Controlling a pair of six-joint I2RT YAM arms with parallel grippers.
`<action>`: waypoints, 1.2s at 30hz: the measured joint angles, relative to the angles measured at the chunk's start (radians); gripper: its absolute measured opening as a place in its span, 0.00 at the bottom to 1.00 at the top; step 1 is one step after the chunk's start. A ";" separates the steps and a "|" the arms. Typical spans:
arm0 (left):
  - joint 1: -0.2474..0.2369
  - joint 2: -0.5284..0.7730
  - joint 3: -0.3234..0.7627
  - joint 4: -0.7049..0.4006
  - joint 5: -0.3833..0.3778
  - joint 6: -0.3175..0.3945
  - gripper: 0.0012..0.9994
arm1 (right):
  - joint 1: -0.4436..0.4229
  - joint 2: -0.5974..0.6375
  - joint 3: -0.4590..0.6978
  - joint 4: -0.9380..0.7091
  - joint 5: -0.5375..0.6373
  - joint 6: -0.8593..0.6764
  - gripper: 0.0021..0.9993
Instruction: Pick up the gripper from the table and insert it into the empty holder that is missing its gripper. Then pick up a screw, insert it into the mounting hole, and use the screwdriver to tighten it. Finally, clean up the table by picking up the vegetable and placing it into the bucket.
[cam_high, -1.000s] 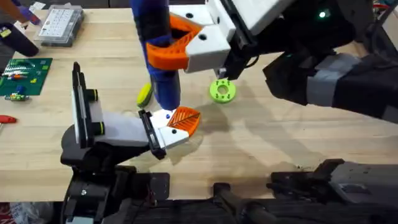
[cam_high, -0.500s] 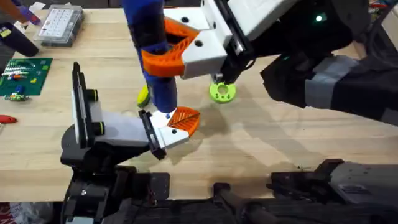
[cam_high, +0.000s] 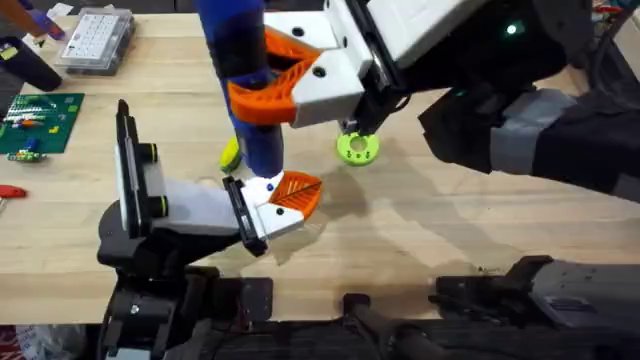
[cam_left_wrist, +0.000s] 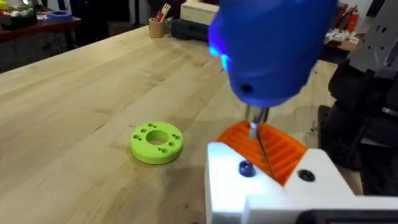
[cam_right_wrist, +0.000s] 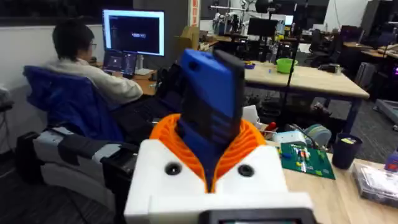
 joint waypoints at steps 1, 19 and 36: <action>0.000 0.000 0.000 0.000 0.000 0.000 0.00 | 0.000 0.000 0.000 0.000 -0.001 -0.002 0.02; 0.000 0.000 0.000 0.000 0.000 0.000 0.00 | 0.012 0.008 0.000 0.000 -0.003 -0.020 0.02; 0.000 0.000 0.000 0.000 0.000 0.000 0.00 | 0.020 0.021 -0.002 -0.001 -0.018 -0.019 0.02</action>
